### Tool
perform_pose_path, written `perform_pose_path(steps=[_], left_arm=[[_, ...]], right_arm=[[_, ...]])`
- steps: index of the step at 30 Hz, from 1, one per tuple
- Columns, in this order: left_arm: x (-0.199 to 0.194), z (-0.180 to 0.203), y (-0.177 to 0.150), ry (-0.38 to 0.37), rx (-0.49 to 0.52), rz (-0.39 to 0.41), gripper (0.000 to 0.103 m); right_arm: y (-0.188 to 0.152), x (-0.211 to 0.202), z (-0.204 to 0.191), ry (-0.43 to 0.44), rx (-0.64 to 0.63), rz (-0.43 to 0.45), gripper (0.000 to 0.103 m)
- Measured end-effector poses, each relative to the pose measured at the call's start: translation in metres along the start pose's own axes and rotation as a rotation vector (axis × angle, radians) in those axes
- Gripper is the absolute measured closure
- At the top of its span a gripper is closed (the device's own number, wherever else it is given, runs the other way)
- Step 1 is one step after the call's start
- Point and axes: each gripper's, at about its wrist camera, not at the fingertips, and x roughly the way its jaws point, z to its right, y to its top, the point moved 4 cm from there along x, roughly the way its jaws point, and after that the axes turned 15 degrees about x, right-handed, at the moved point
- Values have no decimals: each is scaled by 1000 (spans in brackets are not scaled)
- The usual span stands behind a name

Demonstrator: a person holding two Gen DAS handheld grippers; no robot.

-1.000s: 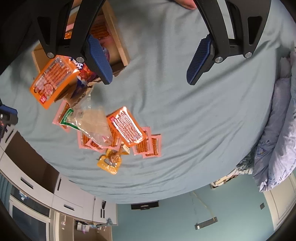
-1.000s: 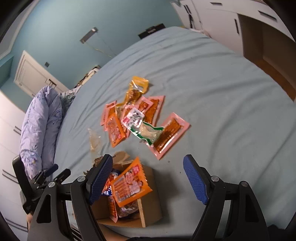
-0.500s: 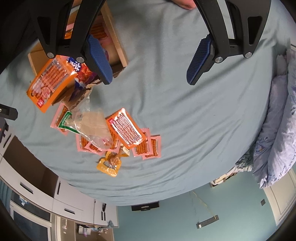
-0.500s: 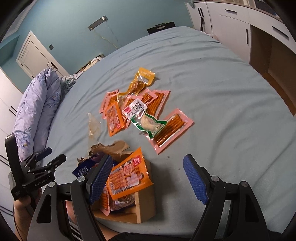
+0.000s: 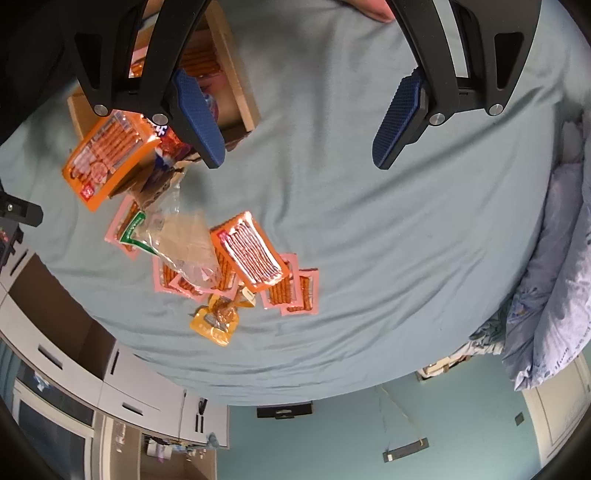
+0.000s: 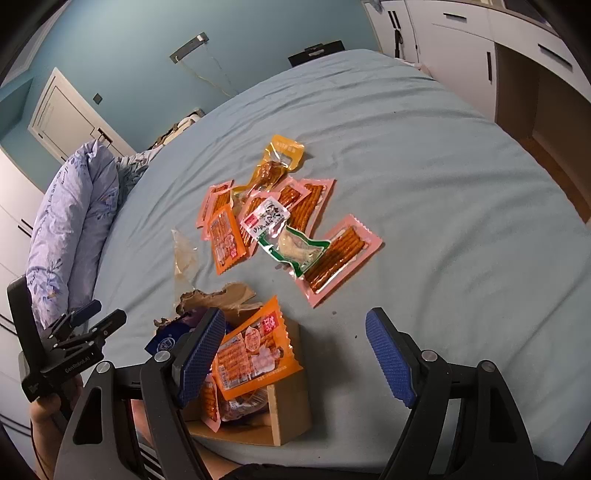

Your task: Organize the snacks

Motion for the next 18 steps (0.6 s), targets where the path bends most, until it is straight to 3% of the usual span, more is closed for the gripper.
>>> perform_pose_path(steps=[13,18], left_arm=[[10,-3,7,-39,-22,-17,20],[24,-17,16,-22,-57,-30,20]], right_arm=[[13,8,6,38,47,-26,25],[28,17,13,73,114,-44,25]])
